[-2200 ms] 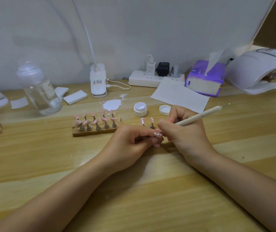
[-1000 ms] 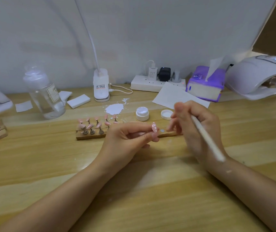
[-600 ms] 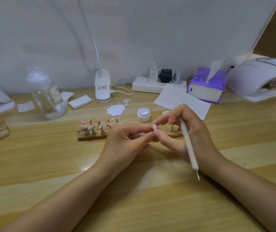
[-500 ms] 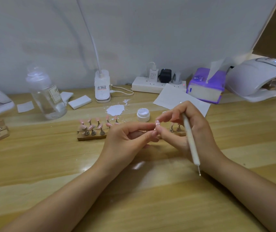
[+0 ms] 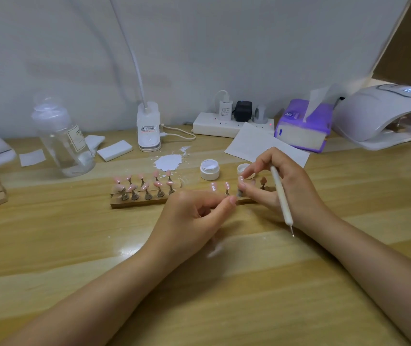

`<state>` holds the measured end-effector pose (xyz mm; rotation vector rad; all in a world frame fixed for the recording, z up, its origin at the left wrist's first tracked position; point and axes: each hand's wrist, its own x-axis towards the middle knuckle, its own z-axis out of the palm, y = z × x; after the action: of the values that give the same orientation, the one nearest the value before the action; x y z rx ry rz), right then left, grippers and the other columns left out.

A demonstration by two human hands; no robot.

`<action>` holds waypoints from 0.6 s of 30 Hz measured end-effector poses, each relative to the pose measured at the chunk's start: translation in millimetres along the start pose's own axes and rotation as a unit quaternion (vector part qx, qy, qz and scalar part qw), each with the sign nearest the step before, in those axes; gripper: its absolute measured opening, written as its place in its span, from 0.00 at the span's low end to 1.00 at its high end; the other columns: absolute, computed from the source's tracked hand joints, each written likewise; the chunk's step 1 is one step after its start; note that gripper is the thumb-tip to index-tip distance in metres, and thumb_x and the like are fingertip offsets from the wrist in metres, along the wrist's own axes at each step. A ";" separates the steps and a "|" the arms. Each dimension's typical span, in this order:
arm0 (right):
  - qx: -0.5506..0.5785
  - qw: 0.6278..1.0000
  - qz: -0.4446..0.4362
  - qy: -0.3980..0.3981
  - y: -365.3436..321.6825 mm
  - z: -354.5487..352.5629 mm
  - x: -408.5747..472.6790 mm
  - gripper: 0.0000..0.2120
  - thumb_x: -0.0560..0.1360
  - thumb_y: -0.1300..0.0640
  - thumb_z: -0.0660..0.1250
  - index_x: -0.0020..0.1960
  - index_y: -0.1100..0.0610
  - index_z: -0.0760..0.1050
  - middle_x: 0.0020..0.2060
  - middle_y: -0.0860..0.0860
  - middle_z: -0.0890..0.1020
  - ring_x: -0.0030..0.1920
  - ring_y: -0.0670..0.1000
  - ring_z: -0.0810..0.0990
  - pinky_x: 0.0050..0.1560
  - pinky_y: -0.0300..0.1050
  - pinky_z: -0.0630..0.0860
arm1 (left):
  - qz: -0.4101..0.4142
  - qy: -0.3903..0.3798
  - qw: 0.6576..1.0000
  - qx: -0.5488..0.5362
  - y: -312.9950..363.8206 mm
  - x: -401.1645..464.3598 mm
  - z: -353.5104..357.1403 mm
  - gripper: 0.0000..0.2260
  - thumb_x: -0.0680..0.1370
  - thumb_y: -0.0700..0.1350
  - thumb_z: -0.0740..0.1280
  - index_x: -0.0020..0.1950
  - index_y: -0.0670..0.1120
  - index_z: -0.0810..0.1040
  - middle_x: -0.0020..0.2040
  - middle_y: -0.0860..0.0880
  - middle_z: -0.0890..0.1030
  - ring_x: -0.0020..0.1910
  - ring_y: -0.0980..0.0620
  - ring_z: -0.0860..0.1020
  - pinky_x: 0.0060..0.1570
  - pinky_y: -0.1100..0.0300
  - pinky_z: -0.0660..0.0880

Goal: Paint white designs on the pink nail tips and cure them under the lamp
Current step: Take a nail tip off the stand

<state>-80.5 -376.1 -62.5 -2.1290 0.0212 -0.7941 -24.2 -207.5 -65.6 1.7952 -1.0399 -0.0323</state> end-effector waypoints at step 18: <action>-0.146 0.988 -0.044 -0.014 1.6 -15.8 3.4 0.12 0.64 0.53 0.73 0.42 0.57 0.73 0.35 0.47 0.79 0.40 0.46 0.73 0.48 0.41 0.64 | -0.031 0.029 0.999 0.023 -3.2 0.2 1.7 0.12 0.75 0.45 0.67 0.36 0.39 0.82 0.24 0.44 0.70 0.23 0.57 0.63 0.29 0.59 0.64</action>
<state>-85.9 -389.3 -54.8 -2.4325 0.0302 -0.8555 -22.8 -208.5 -68.8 1.8579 -0.9519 0.0053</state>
